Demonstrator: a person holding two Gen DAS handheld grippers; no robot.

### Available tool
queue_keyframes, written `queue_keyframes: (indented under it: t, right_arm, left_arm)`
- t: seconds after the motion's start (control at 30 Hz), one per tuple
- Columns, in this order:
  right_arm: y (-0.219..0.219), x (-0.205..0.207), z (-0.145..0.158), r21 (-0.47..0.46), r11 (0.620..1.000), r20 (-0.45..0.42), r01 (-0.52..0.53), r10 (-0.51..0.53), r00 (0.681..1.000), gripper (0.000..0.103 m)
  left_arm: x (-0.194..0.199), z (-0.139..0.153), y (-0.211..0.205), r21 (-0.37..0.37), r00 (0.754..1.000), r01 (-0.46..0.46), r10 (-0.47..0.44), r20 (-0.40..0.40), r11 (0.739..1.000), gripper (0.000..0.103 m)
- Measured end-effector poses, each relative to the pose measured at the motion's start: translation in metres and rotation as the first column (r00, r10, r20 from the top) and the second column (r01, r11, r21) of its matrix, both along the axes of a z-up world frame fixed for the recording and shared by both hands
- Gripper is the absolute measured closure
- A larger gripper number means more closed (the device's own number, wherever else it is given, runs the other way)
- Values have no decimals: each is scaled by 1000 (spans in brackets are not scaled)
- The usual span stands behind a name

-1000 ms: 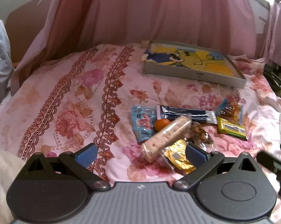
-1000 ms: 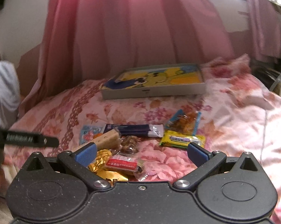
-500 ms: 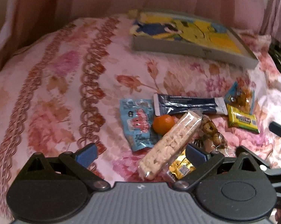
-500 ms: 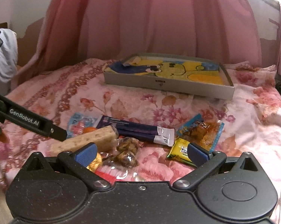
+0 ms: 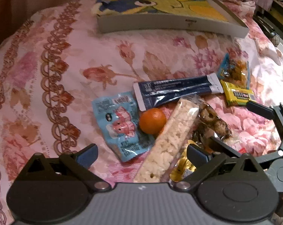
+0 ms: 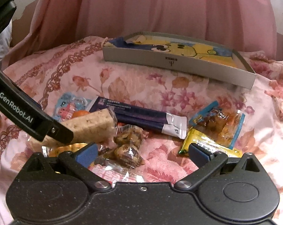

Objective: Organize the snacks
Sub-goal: 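Close the left tool on the rice-cake bar while the right tool grasps the nut candy packet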

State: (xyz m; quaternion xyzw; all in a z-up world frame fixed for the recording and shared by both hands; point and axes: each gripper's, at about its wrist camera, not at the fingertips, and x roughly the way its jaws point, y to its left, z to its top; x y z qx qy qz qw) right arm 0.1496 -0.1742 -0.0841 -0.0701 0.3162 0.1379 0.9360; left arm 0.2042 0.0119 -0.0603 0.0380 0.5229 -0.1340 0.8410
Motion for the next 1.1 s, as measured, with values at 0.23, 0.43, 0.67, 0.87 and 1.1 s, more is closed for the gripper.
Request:
queue_keyframes:
  t: [0.23,0.43,0.67,0.87,1.1]
  right_arm:
    - [-3,3,-3,17,1000,-37,5,-5,999,15]
    - [-3,3,-2,37,999,-59,-10,12,998,25]
    - [-6,6,-3,65,998,-89,-10,16,996,41]
    - [-11,13,-6,105,994,-125,14,-1,992,49]
    - [-14,24,-13,154,987,-171,36,-10,985,47]
  left_arm:
    - [0,-7,-8,38,999,53,-54,9,998,10]
    - [1,-13,-4,-32,999,30,-31,-18,999,22]
    - [-6,-13,-15,-60,994,112,-111,7,992,57]
    - [0,-17,-13,-111,997,71,-74,-24,991,58]
    - [14,-27,-10,-175,996,12,-28,-85,985,57]
